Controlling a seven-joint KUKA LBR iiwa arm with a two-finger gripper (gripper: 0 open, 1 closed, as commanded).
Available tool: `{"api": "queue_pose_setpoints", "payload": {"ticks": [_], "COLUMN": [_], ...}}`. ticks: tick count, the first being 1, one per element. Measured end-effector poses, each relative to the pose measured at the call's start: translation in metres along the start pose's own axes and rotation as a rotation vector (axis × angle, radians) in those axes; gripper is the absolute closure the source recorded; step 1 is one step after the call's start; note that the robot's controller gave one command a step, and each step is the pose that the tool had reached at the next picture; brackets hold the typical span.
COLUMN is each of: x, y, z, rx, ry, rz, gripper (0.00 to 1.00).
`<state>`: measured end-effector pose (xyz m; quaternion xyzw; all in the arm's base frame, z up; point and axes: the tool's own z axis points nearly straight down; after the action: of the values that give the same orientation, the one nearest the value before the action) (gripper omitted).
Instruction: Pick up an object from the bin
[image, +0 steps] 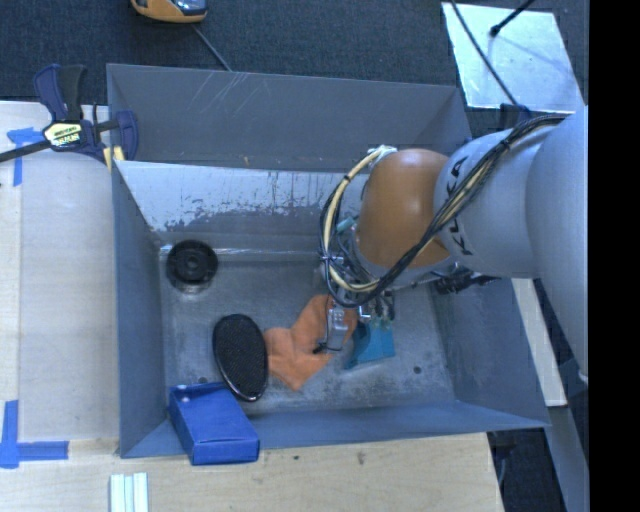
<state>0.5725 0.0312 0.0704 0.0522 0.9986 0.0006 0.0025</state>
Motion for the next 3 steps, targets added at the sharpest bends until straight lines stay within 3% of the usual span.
{"api": "queue_pose_setpoints", "payload": {"ticks": [1,2,3], "x": [0.002,0.012,0.012], "y": [0.001,-0.093,-0.093], "z": [0.001,-0.001,-0.001], "rx": [0.001,0.002,0.002], "ry": [0.001,0.002,0.002], "rz": [-0.011,0.062,0.062], "gripper": [0.0,1.0,1.0]}}
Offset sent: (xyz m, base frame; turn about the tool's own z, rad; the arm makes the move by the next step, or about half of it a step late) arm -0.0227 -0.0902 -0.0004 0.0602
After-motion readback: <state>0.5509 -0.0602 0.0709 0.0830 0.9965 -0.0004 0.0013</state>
